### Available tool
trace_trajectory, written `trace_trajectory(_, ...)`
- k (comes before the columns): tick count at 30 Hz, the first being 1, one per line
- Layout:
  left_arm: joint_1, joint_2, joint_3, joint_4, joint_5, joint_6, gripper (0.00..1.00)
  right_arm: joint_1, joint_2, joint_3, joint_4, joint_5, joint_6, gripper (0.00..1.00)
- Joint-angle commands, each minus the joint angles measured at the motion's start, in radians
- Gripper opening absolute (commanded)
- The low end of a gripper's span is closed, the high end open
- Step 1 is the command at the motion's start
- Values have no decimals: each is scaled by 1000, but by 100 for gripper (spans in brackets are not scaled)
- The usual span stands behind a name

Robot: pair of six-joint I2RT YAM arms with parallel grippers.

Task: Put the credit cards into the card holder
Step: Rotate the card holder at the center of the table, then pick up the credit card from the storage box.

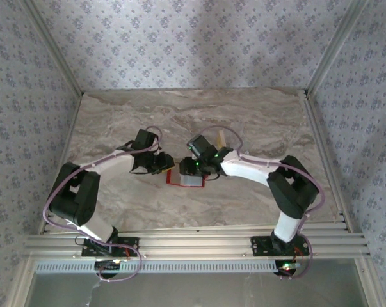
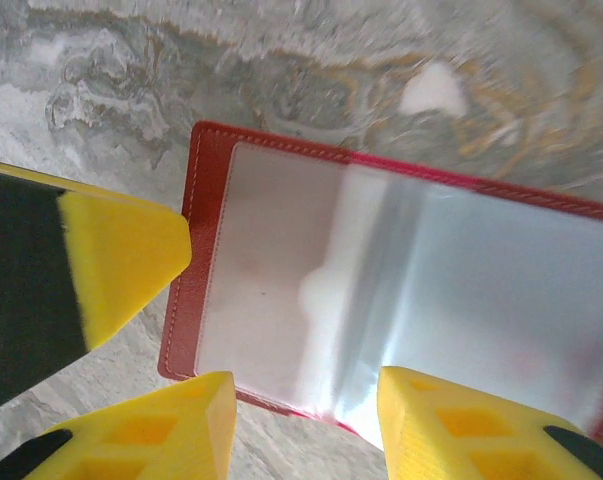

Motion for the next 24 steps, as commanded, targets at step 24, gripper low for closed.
trace_trajectory(24, -16, 128, 62, -28, -25, 19, 21, -327, 180, 389, -438, 275, -319, 46)
